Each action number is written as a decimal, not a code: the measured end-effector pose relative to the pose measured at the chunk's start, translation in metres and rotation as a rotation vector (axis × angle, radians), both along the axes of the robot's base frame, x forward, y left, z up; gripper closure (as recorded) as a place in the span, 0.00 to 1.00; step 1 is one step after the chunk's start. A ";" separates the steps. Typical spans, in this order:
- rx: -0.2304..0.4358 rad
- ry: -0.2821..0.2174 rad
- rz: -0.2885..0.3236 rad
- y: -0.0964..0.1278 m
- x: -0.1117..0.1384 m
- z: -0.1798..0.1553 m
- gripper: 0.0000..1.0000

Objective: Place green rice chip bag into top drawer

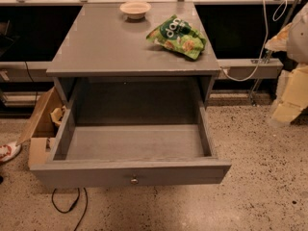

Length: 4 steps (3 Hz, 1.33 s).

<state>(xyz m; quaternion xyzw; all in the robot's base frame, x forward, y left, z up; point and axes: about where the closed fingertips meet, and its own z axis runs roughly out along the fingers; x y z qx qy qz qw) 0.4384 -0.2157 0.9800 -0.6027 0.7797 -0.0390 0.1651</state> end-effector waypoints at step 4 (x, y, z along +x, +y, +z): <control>0.412 -0.201 -0.160 0.005 0.170 -0.036 0.00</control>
Offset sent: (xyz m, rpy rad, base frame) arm 0.1165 -0.0034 -0.0384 0.2096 -0.1022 -0.0708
